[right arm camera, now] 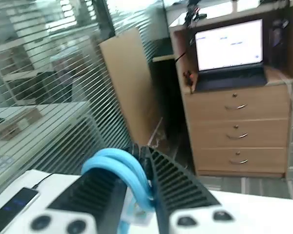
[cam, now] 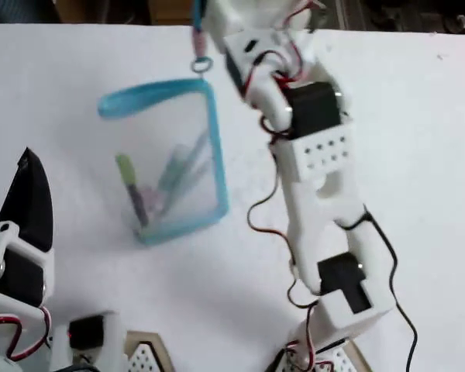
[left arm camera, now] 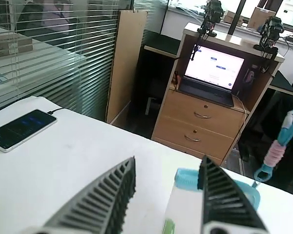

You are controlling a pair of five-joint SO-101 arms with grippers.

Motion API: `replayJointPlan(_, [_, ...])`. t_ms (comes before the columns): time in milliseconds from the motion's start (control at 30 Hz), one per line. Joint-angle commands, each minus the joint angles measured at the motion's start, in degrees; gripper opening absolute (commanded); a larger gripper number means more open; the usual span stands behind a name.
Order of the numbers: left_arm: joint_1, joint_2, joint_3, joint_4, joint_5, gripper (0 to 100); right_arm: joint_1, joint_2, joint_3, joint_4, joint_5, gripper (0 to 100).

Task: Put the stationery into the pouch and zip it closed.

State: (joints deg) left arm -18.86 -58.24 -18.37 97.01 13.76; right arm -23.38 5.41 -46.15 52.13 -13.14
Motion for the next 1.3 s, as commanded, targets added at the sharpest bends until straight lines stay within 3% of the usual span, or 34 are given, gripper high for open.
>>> replayJointPlan(0, [2.07, 0.4, -0.97, 0.0, -0.35, 22, 0.31, -2.95, -2.9, 3.03, 2.2, 1.6])
replayJointPlan(233, [13.14, 0.57, 7.47, -0.44, -0.62, 22, -5.49, -9.19, -6.33, 11.03, 7.47, 1.6])
replayJointPlan(333, [15.16, 0.31, 15.91, -1.76, -5.01, 22, -6.64, -10.33, -6.15, 11.56, 7.91, 1.6])
replayJointPlan(467, [13.76, 0.31, 26.81, -8.62, -10.02, 22, -6.73, -10.77, -6.42, 11.65, 8.0, 1.6])
replayJointPlan(733, [6.9, 0.31, 48.79, -28.22, -9.85, 22, -6.73, -10.86, -6.68, 13.67, 8.18, 1.6])
replayJointPlan(1000, [7.08, 0.84, 53.8, -41.85, -9.76, 18, -7.08, -12.0, -6.68, 15.78, 8.18, 1.6])
replayJointPlan(1267, [10.59, 0.92, 59.78, -51.16, -9.76, 17, -15.87, -19.56, -6.68, 22.2, 8.26, 1.6])
